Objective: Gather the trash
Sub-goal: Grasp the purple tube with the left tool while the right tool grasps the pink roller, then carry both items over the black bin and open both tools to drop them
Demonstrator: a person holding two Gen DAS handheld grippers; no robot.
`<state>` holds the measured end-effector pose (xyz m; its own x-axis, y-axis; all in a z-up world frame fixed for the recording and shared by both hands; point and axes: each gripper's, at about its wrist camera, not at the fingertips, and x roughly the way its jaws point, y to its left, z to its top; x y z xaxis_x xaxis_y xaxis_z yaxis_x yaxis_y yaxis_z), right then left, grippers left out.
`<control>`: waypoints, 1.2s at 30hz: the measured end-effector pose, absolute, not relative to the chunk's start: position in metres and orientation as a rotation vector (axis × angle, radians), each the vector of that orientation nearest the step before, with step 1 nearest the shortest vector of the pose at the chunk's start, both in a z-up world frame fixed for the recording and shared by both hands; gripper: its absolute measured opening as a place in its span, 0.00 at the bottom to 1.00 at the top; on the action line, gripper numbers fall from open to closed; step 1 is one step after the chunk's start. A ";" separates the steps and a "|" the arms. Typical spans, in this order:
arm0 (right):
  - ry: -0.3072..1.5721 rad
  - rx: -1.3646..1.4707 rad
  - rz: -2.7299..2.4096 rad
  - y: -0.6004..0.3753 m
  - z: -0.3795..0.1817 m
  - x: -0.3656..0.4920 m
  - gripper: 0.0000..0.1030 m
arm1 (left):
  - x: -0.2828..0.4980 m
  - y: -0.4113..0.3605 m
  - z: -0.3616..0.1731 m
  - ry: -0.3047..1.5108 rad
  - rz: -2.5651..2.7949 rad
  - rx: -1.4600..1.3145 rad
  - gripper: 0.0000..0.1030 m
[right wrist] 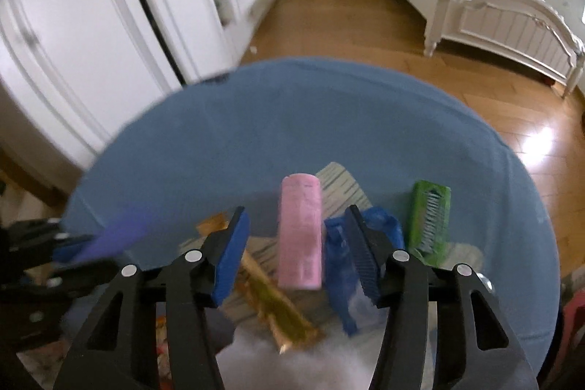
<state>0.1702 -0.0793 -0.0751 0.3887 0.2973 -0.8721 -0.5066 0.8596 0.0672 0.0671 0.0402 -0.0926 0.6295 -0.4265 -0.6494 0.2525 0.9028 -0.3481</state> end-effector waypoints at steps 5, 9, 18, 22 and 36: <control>1.060 -0.276 0.505 -0.071 -0.079 0.170 0.29 | 0.061 0.047 -0.091 0.786 -0.387 -0.251 0.17; 0.983 -0.163 0.539 -0.094 -0.060 0.156 0.28 | 0.062 0.048 -0.088 0.771 -0.397 -0.258 0.18; 0.580 0.167 0.478 -0.207 0.034 0.078 0.28 | 0.061 0.012 -0.050 0.692 -0.462 -0.236 0.18; 0.437 0.127 0.298 -0.258 0.058 0.036 0.28 | 0.064 -0.025 -0.030 0.646 -0.528 -0.195 0.18; 0.332 0.137 -0.045 -0.411 0.046 -0.041 0.28 | 0.075 -0.187 -0.006 0.603 -0.812 -0.086 0.18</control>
